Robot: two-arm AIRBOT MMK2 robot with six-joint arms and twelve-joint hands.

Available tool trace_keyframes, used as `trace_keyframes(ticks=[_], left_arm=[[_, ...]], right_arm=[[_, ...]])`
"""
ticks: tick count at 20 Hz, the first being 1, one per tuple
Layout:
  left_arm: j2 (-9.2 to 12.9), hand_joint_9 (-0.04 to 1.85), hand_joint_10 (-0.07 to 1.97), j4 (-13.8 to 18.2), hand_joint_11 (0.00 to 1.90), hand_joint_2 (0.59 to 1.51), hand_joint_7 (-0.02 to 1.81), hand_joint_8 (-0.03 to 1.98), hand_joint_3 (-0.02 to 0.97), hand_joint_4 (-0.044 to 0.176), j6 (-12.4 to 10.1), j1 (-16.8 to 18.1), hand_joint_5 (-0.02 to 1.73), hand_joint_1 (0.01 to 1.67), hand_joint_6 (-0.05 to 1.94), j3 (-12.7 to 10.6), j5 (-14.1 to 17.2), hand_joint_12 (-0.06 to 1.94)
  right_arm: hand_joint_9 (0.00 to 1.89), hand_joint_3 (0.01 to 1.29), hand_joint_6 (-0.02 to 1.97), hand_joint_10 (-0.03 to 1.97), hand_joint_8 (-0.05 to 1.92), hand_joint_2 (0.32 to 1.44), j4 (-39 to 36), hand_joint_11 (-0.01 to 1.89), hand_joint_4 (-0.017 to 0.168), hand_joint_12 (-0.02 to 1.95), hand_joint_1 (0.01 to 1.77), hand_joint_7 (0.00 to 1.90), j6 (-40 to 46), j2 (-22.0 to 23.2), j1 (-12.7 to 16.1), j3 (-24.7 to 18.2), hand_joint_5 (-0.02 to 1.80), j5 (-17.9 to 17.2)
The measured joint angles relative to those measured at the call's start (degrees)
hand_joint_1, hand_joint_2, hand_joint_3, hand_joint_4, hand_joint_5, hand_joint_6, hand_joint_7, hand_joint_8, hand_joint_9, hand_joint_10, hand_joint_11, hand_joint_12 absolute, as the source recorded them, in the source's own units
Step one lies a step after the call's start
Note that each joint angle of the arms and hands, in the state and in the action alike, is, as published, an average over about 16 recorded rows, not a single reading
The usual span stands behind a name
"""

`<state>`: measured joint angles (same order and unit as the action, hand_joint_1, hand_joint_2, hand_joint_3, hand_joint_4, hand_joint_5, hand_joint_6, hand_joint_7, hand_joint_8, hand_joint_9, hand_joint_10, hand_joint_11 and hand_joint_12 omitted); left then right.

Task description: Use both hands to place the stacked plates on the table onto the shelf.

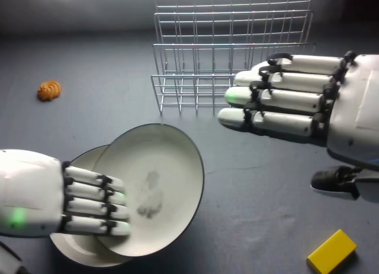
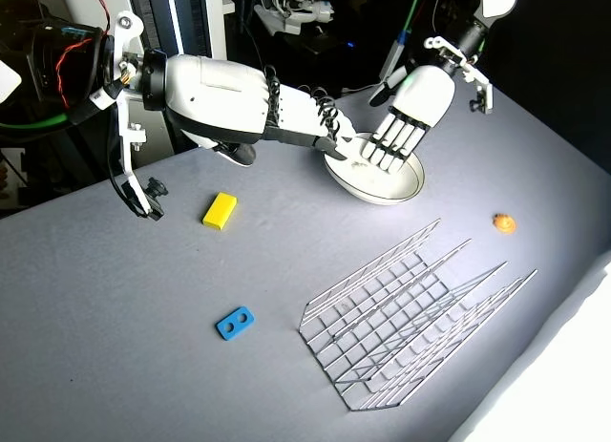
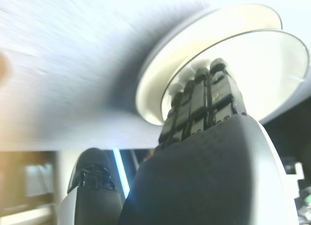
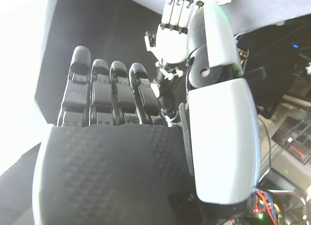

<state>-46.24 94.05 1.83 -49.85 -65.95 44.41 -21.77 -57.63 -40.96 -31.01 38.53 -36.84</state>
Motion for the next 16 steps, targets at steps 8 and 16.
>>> trace_keyframes(ticks=[8,16], left_arm=[[-0.74,0.01,0.01,-3.06,0.02,1.111,-0.01,-0.02,0.030,-0.005,0.00,0.47,-0.01,0.02,-0.03,2.89,-2.49,-0.01],[-0.81,0.01,0.01,-3.79,0.02,1.113,-0.01,-0.02,0.028,-0.005,-0.01,0.53,-0.01,0.02,-0.03,3.29,-3.04,-0.01]], right_arm=[[0.09,0.01,0.02,0.00,0.01,1.05,-2.44,0.01,0.003,0.47,1.14,0.11,-8.63,-9.76,3.14,4.38,0.15,4.24],[0.14,0.01,0.02,0.00,0.01,1.04,-1.59,0.01,0.003,0.63,1.17,0.16,-15.20,-20.22,6.12,10.10,0.20,11.99]])
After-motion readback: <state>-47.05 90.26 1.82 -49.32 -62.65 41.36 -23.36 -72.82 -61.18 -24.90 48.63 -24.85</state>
